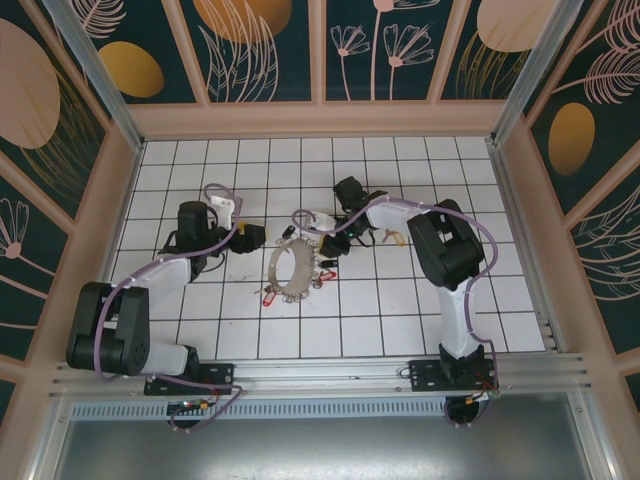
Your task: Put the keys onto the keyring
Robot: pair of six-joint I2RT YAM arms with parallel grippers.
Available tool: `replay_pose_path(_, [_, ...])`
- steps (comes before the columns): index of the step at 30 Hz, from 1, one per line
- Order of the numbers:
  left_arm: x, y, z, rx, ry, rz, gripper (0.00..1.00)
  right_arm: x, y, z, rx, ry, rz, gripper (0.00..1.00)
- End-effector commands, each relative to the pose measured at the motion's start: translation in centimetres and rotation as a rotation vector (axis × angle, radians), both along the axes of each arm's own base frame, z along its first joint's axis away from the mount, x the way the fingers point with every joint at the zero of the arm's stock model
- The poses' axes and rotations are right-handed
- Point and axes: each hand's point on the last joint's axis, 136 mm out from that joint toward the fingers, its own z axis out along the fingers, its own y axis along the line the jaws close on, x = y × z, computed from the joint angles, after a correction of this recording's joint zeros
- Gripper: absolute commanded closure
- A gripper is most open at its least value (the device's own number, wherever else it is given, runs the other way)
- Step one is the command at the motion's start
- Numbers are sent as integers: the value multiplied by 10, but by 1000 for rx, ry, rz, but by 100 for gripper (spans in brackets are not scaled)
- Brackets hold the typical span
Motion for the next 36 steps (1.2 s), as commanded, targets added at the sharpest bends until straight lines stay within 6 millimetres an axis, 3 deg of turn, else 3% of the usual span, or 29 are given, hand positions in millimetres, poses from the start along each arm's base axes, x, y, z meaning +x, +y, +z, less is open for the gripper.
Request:
replay_pose_path(1, [4,-1,2,7,6,2,24,-3,7,4,22,20,30,76])
replay_pose_path(9, [4,-1,-3,12,20,5,26,-3,12,7,52,27,32,73])
replay_pose_path(11, [6,1,-6,21,34,15,30,-2,13,4,40,25,31,72])
replay_pose_path(17, [9,4,-31,46,150,43,40,1,16,1,38,31,25,70])
replay_pose_path(24, [8,4,-45,57,200,52,43,-1,20,-5,37,58,16,65])
replay_pose_path(28, [11,11,-56,91,243,92,48,-2,22,-4,43,66,17,66])
replay_pose_path(36, [13,14,-60,110,256,109,49,-16,21,0,40,103,37,76])
